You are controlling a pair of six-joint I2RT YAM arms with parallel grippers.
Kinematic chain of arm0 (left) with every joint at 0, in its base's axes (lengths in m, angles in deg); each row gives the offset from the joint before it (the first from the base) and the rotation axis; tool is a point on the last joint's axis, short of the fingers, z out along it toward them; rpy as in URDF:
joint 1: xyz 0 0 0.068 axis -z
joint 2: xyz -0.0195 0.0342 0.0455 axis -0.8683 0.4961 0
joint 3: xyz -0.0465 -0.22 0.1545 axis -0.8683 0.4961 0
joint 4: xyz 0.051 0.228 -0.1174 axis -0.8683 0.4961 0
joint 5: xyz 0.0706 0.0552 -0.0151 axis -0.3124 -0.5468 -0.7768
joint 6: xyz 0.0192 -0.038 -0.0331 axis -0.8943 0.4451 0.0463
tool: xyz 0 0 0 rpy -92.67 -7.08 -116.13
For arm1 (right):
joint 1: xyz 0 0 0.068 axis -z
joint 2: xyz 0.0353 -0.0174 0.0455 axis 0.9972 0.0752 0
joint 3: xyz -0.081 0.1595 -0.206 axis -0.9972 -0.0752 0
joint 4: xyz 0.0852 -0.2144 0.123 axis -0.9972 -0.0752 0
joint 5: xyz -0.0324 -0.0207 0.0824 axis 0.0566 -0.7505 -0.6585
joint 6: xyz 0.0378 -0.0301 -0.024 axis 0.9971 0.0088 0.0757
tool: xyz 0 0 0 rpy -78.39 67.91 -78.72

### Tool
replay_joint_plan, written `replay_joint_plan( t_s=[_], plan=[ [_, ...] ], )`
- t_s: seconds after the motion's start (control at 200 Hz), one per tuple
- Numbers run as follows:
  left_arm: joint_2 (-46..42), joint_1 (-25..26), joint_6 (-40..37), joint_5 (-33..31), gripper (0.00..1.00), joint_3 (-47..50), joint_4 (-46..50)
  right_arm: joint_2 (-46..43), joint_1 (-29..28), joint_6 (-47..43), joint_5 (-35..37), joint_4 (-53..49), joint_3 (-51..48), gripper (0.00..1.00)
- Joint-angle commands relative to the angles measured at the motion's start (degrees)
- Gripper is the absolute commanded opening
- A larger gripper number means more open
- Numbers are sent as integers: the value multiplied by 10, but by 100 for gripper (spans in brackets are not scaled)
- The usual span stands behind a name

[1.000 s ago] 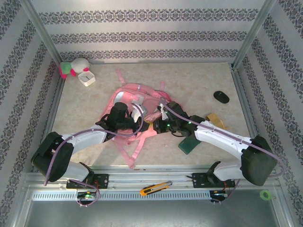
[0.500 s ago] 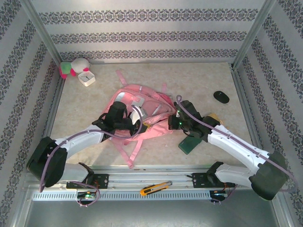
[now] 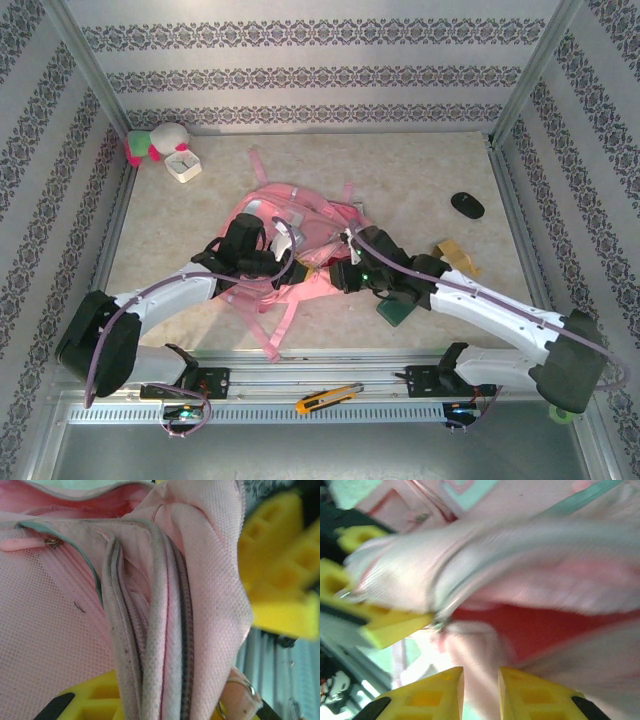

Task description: Pack the student bag

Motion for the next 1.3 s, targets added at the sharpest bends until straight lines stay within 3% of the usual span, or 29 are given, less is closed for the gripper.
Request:
replay_joint_plan(
  t_s=[0.0,0.11,0.21,0.55,0.645,0.749,0.839,1.014,1.294],
  plan=[
    [-11,-6,159,21,0,-15,-39,-31,-36,72,91,6,13,24],
    [-15,-6,193,16,0,-27,-11,-28,-80,112,148,15,12,25],
    [-7,-7,212,18,0,-44,20,-5,-95,135,153,39,9,26],
    [34,-8,234,71,0,-71,20,69,-87,140,175,101,20,35],
    [37,-8,237,87,0,-70,6,79,-82,149,214,79,28,36],
    [34,-8,230,95,0,-72,12,83,-69,179,263,32,32,34],
    [29,-8,209,90,0,-77,36,74,-56,185,274,4,29,24],
    [22,-10,147,69,0,-88,99,39,-28,152,237,-8,12,0],
    [20,-18,100,53,0,-96,134,31,27,62,74,10,14,0]
  ],
)
